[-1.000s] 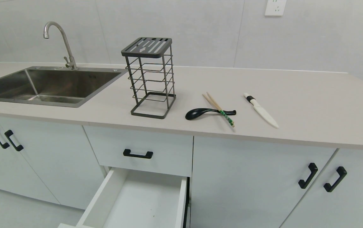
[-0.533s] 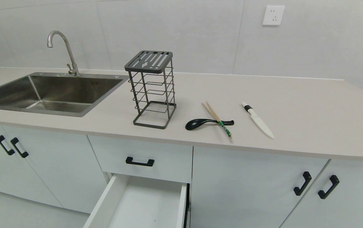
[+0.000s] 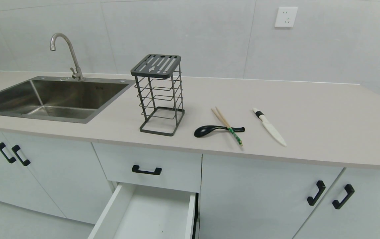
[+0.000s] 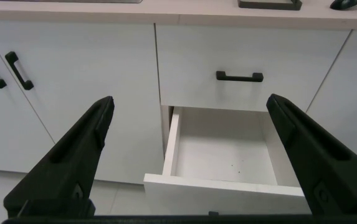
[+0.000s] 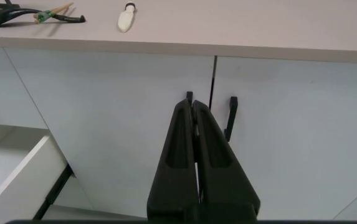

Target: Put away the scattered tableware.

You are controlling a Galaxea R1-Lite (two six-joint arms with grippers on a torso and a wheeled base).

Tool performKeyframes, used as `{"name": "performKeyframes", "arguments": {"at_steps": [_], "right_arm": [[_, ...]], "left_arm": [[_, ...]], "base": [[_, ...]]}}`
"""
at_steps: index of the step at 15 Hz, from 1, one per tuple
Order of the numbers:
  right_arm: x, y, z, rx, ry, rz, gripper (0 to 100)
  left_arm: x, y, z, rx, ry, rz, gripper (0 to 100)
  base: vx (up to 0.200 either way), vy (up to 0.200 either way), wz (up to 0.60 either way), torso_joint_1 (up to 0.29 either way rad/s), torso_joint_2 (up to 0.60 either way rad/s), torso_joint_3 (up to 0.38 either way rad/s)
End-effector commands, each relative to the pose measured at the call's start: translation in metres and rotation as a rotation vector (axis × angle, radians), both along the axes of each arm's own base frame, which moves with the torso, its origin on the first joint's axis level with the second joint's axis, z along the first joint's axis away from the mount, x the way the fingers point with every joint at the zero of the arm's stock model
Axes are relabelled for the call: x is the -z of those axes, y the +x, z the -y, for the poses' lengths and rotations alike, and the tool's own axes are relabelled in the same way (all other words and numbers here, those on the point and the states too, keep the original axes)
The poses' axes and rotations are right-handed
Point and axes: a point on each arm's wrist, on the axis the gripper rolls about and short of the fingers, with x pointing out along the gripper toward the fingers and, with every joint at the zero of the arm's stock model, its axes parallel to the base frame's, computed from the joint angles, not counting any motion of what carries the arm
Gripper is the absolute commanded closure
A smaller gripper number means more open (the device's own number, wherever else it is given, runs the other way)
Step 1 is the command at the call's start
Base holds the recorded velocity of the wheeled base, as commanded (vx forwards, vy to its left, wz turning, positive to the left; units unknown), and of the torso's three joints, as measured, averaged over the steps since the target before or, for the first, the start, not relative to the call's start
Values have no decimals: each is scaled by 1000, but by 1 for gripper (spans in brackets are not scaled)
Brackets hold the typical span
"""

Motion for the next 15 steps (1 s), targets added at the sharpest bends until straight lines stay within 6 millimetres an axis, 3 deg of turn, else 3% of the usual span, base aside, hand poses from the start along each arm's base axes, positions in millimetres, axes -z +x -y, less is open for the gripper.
{"name": "performKeyframes", "arguments": {"at_steps": [1, 7, 8, 10, 11, 13, 15], "right_arm": [[0, 0, 0, -1, 7, -1, 0], [0, 0, 0, 1, 11, -3, 0], [-8, -2, 0, 2, 16, 40, 0], [-82, -18, -1, -6, -1, 258, 0], [-106, -24, -4, -47, -26, 293, 0], [-114, -24, -9, -114, -43, 227, 0], [-115, -8, -9, -167, -33, 110, 0]], "left_arm": [[0, 0, 0, 0, 0, -2, 0], [0, 0, 0, 0, 0, -2, 0], [0, 0, 0, 0, 0, -2, 0], [0, 0, 0, 0, 0, -2, 0], [0, 0, 0, 0, 0, -2, 0], [0, 0, 0, 0, 0, -2, 0], [0, 0, 0, 0, 0, -2, 0]], "base": [[0, 0, 0, 0, 0, 0], [0, 0, 0, 0, 0, 0], [0, 0, 0, 0, 0, 0], [0, 0, 0, 0, 0, 0], [0, 0, 0, 0, 0, 0], [0, 0, 0, 0, 0, 0], [0, 0, 0, 0, 0, 0]]}}
